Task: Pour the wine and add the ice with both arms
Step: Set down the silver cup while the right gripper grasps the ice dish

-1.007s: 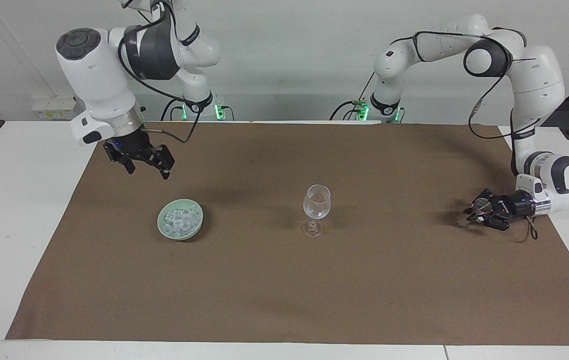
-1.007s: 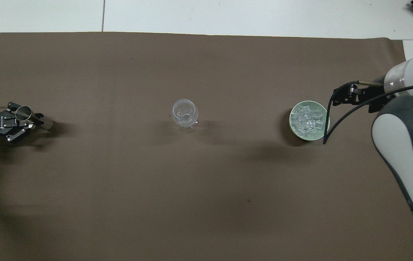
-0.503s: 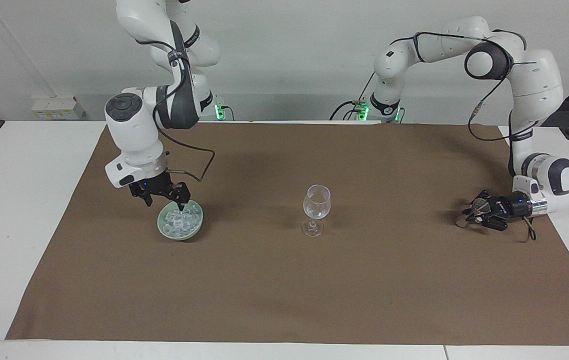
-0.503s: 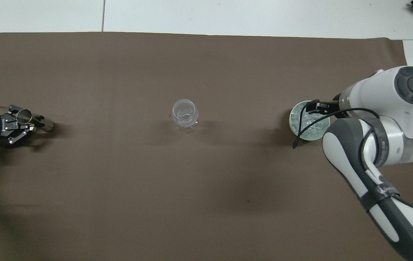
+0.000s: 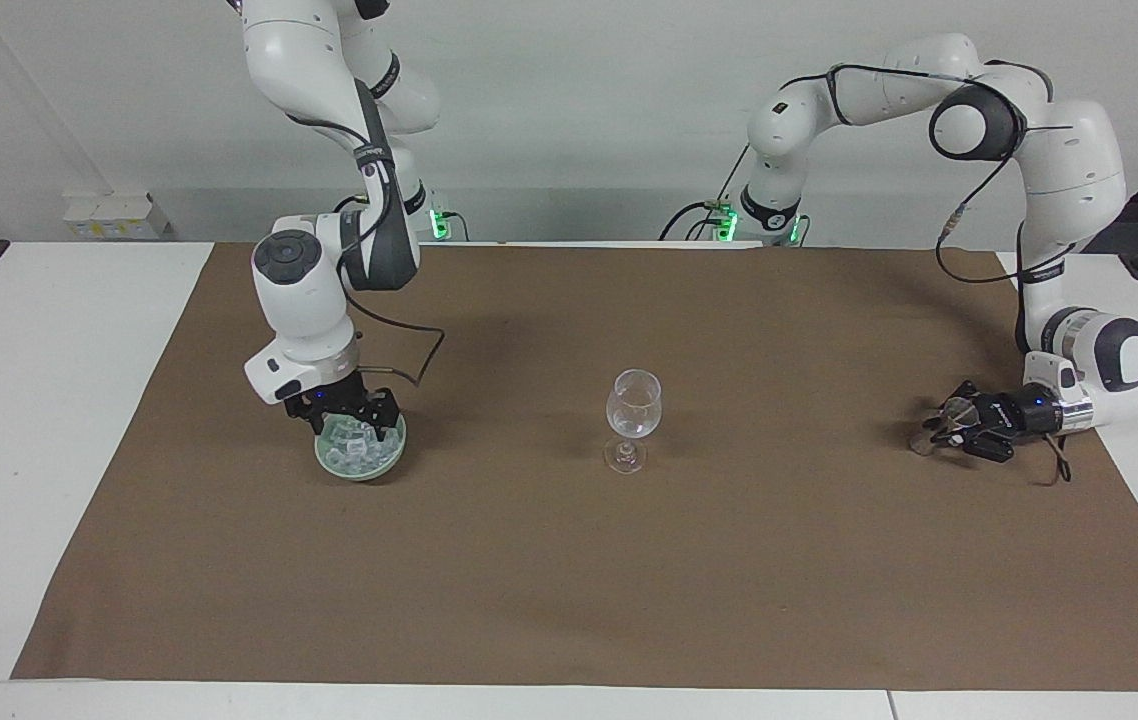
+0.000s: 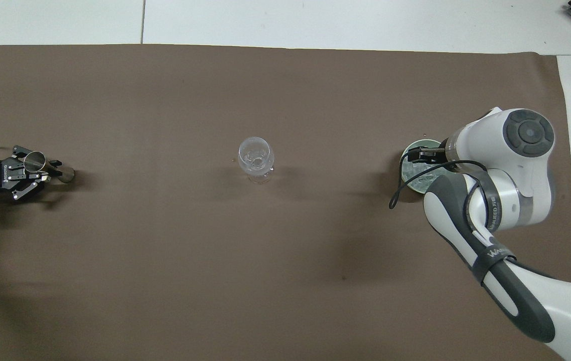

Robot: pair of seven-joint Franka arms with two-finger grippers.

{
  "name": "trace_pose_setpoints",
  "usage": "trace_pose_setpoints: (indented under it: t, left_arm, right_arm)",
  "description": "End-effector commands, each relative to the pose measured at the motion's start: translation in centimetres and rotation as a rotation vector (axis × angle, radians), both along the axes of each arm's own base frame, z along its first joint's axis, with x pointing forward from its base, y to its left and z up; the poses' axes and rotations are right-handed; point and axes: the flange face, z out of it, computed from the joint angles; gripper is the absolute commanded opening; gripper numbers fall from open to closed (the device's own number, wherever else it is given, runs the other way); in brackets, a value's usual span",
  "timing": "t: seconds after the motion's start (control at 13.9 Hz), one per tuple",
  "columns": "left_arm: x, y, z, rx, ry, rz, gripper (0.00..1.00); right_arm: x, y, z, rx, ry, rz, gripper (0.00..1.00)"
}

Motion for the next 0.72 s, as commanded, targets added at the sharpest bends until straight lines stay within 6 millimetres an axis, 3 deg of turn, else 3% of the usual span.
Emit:
trace_pose_setpoints:
  t: [0.0, 0.14, 0.29, 0.36, 0.43, 0.58, 0.65]
  left_arm:
    - [-0.3, 0.9, -0.2, -0.024, -0.017, 0.007, 0.31]
    - [-0.5, 1.3, -0.1, -0.014, -0.017, 0.008, 0.34]
    - [-0.5, 1.6, 0.4, 0.011, -0.022, -0.007, 0.47]
    - [-0.4, 1.9, 0.7, 0.032, -0.025, -0.012, 0.59]
    - [-0.5, 2.2, 1.0, 0.051, -0.024, -0.021, 0.60]
    - [-0.3, 2.5, 2.0, 0.084, -0.038, -0.033, 0.80]
    - [-0.3, 2.5, 2.3, 0.095, -0.041, -0.040, 1.00]
  right_arm:
    - [0.2, -0.1, -1.0, -0.008, -0.015, 0.029, 0.99]
    - [0.1, -0.1, -1.1, -0.010, -0.007, 0.031, 0.94]
    - [0.1, -0.2, -1.1, -0.014, -0.006, 0.032, 0.83]
    - [0.1, -0.2, -1.1, -0.016, -0.006, 0.033, 0.76]
    - [0.1, -0.1, -1.1, -0.015, -0.008, 0.033, 0.69]
    - [0.2, 0.3, -1.0, -0.014, -0.012, 0.037, 0.49]
    - [0.2, 0.4, -1.0, -0.012, -0.014, 0.033, 0.35]
